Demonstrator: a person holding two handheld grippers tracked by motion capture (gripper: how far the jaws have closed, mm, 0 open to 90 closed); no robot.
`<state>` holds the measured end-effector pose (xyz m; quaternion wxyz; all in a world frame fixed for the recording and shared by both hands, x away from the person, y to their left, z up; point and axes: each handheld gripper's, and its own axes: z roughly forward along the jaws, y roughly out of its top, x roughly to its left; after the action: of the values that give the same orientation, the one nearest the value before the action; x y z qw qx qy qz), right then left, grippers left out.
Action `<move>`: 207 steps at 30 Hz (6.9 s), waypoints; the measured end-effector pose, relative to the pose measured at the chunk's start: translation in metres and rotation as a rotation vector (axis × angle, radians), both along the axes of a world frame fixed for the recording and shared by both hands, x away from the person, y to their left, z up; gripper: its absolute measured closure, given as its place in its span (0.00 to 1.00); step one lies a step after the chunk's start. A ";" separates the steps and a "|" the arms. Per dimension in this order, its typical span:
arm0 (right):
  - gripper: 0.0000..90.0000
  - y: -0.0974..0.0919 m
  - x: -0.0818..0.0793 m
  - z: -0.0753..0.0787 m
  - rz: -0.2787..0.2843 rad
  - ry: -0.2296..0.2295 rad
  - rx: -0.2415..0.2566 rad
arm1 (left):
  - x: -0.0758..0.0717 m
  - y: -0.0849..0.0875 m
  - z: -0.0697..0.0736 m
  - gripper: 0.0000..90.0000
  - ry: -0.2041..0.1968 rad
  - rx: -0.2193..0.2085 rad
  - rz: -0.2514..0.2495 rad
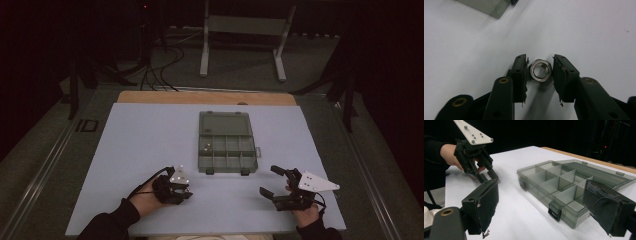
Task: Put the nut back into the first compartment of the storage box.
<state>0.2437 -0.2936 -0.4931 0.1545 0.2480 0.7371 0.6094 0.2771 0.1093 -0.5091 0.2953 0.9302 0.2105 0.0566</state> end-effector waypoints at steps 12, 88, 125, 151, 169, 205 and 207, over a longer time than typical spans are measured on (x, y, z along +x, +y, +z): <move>0.15 0.000 0.000 0.000 -0.001 0.002 -0.001 | 0.000 0.000 0.000 0.79 0.000 -0.004 -0.009; 0.15 -0.001 0.000 -0.001 0.009 0.008 0.009 | 0.125 -0.051 0.059 0.79 -0.119 -0.215 0.306; 0.15 -0.001 0.001 -0.001 0.015 0.017 0.013 | 0.129 -0.060 0.028 0.61 -0.101 -0.115 0.383; 0.15 -0.001 0.001 -0.001 0.011 0.013 0.010 | 0.065 0.004 0.065 0.00 -0.079 -0.333 0.297; 0.15 0.000 0.001 -0.001 0.006 0.015 0.004 | 0.004 0.050 0.055 0.00 -0.102 -0.445 0.208; 0.15 0.001 0.001 -0.001 0.006 0.013 -0.004 | -0.049 0.102 0.003 0.00 -0.115 -0.494 0.220; 0.15 0.001 0.001 -0.001 0.006 0.014 -0.004 | -0.052 0.110 0.001 0.00 -0.119 -0.495 0.245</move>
<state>0.2448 -0.2927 -0.4944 0.1482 0.2497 0.7401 0.6066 0.2253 0.2193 -0.5085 0.5162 0.7926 0.3110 0.0934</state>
